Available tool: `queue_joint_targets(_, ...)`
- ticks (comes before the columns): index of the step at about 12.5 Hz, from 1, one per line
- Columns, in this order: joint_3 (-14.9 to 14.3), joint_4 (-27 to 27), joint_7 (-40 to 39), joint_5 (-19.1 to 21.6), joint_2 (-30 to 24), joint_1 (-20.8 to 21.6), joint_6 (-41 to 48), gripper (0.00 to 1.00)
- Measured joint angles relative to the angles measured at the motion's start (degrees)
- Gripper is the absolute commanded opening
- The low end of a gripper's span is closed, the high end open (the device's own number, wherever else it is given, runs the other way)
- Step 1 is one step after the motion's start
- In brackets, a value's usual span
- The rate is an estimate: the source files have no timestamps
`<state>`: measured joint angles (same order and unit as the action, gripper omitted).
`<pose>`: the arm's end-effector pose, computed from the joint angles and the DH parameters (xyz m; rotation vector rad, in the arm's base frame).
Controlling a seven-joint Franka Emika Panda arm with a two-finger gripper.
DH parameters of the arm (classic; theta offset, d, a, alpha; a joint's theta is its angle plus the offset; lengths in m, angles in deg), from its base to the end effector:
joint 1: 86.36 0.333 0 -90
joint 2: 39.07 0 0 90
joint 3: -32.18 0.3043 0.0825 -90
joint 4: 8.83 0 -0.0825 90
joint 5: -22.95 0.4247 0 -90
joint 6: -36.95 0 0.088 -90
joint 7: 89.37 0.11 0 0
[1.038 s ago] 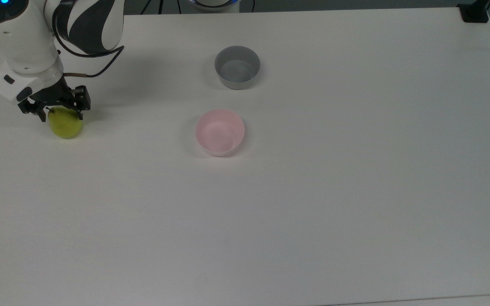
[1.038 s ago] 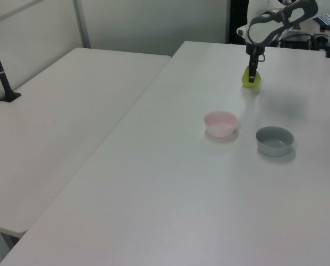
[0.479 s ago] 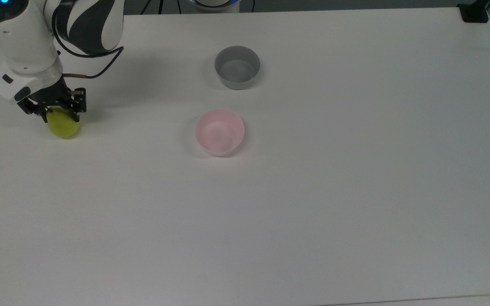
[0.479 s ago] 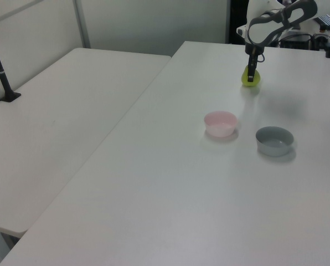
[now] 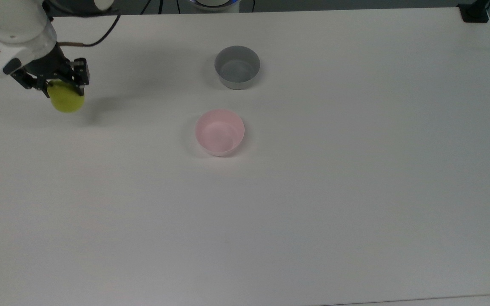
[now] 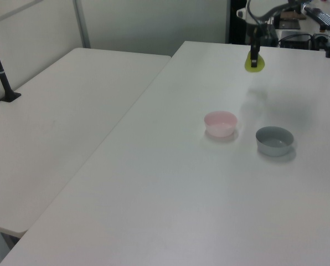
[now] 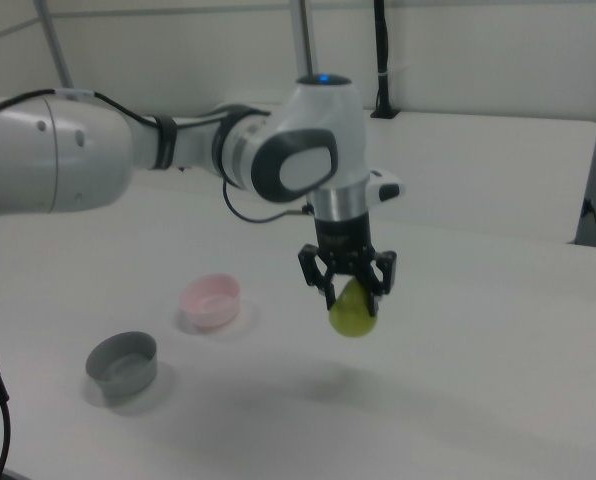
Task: Place the pear in the bowl
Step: 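Lift the pear and carry it toward the pink bowl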
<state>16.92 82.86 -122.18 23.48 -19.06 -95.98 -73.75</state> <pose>0.6352 -0.2748 0.4063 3.0633 0.2305 -0.0676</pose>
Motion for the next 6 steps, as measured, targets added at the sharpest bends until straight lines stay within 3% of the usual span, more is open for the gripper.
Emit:
queue_joint_targets(3,0.7,-6.3,0.9,0.0,-0.7,0.1,10.6,0.07)
queue_joint_targets(6,3.5,-11.0,4.3,0.1,-1.4,0.1,19.1,0.07)
